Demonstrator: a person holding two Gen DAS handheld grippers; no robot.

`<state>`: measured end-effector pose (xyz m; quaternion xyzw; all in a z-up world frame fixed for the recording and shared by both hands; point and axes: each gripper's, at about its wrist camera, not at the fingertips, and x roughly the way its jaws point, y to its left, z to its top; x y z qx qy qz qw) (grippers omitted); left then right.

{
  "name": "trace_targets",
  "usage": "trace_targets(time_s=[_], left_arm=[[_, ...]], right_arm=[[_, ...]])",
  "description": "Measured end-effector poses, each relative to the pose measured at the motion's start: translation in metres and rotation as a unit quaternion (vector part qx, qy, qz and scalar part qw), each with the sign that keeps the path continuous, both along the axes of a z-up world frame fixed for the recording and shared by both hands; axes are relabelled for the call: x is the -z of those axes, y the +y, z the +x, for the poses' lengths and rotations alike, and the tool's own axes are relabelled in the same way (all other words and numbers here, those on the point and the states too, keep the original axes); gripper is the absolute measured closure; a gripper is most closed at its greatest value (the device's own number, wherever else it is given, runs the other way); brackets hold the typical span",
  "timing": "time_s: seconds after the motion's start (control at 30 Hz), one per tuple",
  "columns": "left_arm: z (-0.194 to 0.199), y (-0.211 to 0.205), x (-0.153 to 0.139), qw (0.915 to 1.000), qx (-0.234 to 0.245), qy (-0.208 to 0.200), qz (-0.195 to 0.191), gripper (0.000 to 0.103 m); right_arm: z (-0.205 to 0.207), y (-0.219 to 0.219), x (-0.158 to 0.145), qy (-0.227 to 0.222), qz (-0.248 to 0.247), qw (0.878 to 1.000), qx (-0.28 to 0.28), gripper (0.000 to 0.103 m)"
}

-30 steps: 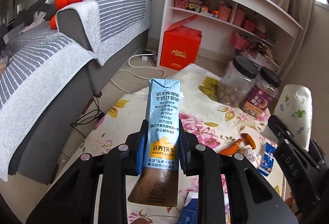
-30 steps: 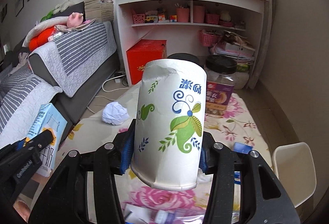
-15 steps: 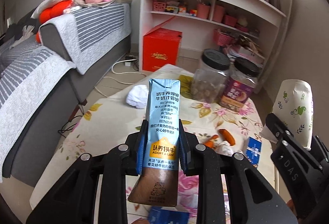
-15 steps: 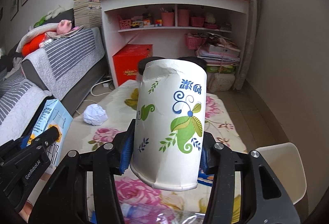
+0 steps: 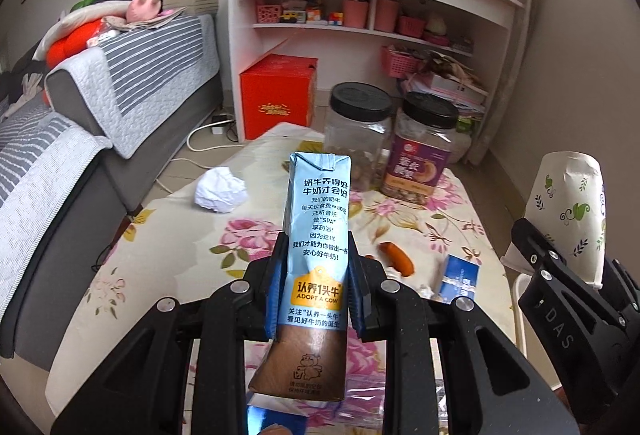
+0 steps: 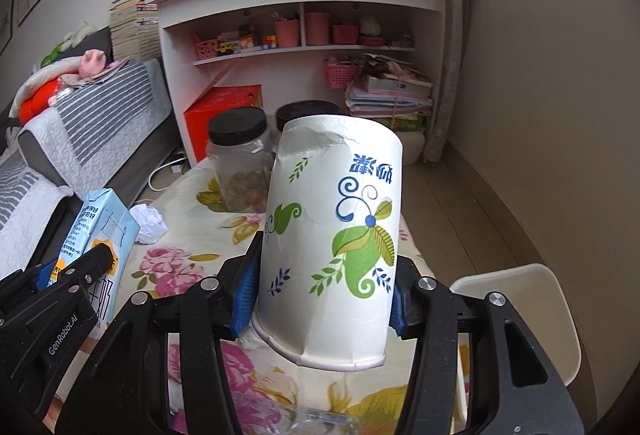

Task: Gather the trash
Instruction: 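Drop the paper cup into the white bin with the right gripper while the left holds the carton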

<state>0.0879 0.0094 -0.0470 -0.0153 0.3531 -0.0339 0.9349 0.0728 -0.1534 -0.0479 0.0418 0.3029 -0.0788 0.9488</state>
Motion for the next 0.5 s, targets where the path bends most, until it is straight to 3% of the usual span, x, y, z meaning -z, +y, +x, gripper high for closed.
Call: trace_targets(time_s=[0.5], left_arm=[[-0.005,-0.064,0.002,0.9989,0.046,0.001,0.007,0.077]], right_arm=[[-0.018,-0.054,0.003,0.01,-0.002,0.999,0.05,0.053]])
